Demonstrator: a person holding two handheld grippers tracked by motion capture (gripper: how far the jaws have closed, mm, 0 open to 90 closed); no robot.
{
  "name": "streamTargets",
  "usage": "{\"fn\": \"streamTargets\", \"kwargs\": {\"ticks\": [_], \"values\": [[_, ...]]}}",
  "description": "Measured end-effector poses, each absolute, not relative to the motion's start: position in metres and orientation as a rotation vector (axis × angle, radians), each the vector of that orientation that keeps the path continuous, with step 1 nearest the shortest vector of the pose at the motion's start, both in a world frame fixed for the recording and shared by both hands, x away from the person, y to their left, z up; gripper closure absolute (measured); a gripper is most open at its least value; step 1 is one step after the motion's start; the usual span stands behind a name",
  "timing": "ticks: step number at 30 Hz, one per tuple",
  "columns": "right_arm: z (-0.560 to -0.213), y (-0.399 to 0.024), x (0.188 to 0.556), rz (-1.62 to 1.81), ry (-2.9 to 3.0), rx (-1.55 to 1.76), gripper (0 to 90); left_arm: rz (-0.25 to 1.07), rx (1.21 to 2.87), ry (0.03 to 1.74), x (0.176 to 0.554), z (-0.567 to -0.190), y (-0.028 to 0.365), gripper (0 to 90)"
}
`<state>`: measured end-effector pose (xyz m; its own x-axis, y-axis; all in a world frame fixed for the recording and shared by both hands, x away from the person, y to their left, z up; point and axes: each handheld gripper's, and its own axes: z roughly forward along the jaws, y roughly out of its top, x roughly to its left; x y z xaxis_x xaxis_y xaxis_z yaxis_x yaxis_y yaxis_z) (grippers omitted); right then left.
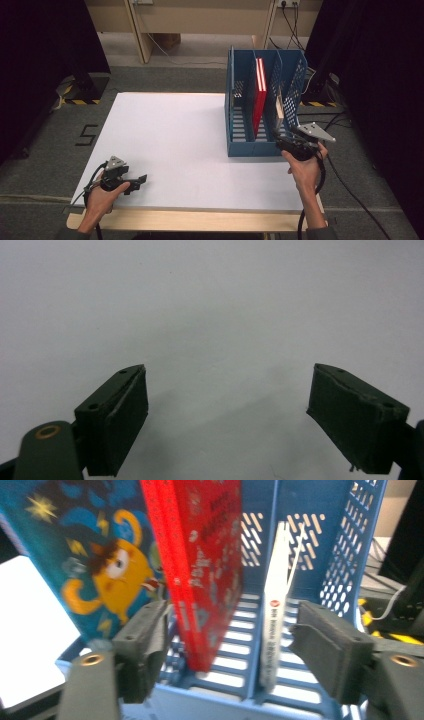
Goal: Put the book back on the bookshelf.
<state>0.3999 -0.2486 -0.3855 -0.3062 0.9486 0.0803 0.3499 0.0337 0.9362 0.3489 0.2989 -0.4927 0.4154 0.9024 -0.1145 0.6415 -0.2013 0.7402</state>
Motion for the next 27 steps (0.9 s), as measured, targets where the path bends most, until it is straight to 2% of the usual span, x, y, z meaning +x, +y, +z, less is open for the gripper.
{"fn": "streamTargets", "kwargs": {"ticks": [2,5,17,27], "values": [[-0.388,-0.246,0.393,1.309,1.697,1.346,21.1,0.46,1.938,1.309,0.349,-0.493,0.298,15.5],[-0.39,-0.241,0.385,1.327,1.688,1.346,18.0,0.467,1.947,1.299,0.348,-0.492,0.298,15.5],[-0.42,-0.214,0.35,1.337,1.818,1.285,17.7,0.466,1.946,1.295,0.348,-0.492,0.298,15.5],[-0.449,-0.221,0.323,1.244,1.895,1.298,16.3,0.465,1.951,1.289,0.347,-0.492,0.296,15.5]]}}
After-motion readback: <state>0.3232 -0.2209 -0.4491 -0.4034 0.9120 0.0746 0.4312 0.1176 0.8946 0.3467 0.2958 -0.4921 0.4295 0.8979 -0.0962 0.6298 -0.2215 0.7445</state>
